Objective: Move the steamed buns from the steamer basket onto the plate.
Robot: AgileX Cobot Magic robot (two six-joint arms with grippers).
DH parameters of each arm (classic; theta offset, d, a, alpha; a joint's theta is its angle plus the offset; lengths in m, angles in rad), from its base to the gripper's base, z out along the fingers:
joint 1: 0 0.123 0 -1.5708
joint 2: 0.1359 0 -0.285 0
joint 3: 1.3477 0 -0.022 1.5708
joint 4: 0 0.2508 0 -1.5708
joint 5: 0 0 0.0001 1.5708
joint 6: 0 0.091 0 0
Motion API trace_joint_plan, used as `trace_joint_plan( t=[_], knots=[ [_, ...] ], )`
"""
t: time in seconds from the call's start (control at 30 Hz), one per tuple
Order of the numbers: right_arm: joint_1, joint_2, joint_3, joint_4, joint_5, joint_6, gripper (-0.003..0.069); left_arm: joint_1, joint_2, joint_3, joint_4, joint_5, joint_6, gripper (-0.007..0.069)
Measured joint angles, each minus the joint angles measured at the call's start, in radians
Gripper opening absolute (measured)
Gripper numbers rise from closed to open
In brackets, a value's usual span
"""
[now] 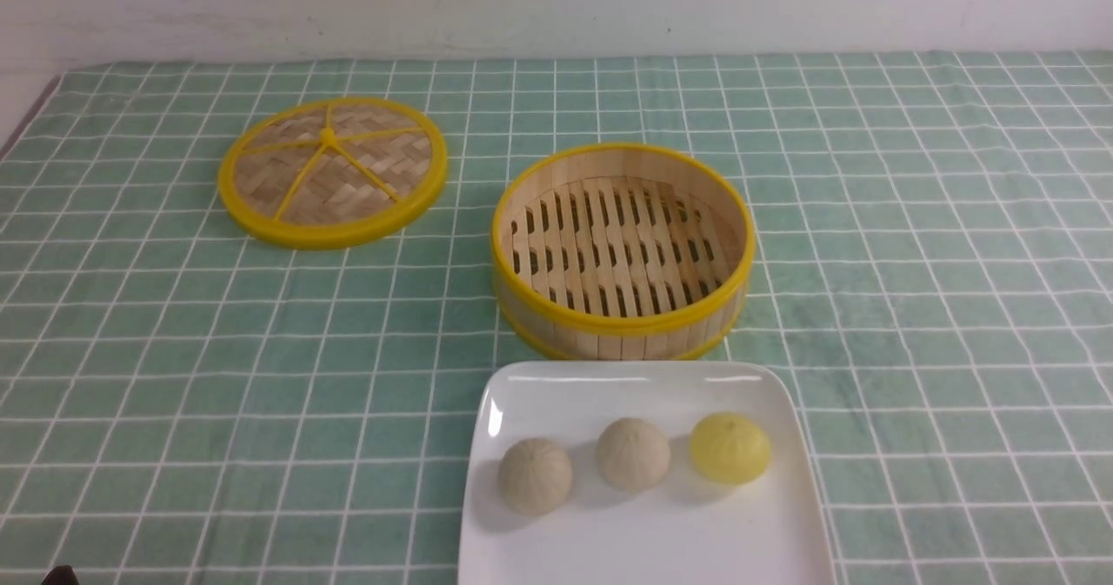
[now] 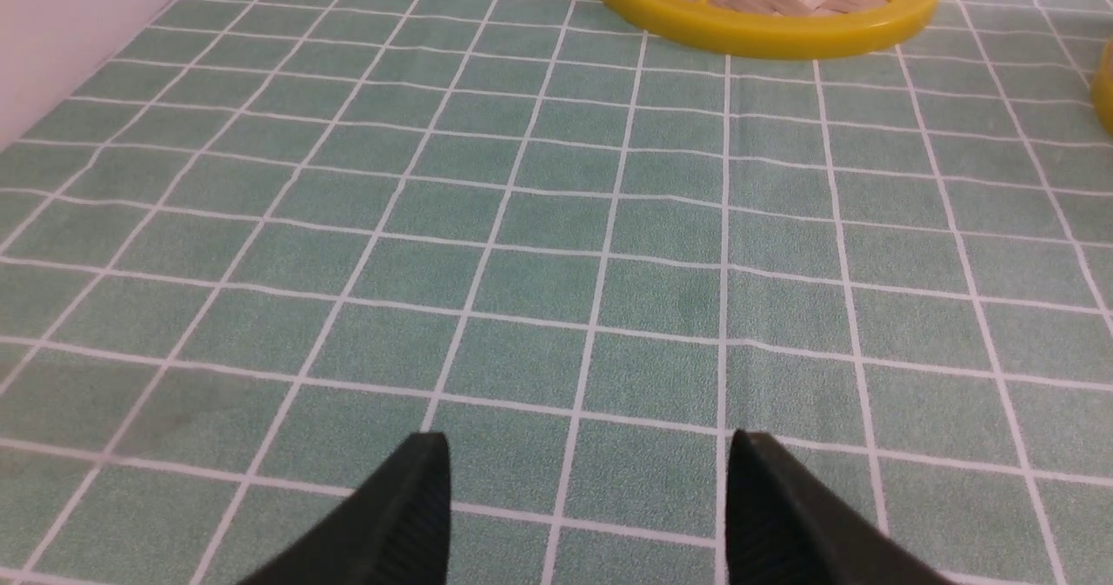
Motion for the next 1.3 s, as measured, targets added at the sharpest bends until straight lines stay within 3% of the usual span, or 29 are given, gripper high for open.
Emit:
trace_joint_plan(
  t=[0.27,0.87,1.3],
  knots=[
    [-0.117,0.0,0.0,0.008,-0.001,0.033,0.024,0.0,0.0,0.0,0.0,0.0,0.0,0.0438],
    [-0.119,0.0,0.0,-0.013,-0.008,0.13,0.024,0.0,0.0,0.0,0.0,0.0,0.0,0.0438],
    [-0.119,0.0,0.0,-0.022,-0.008,0.083,0.024,0.0,0.0,0.0,0.0,0.0,0.0,0.0438]
  ],
)
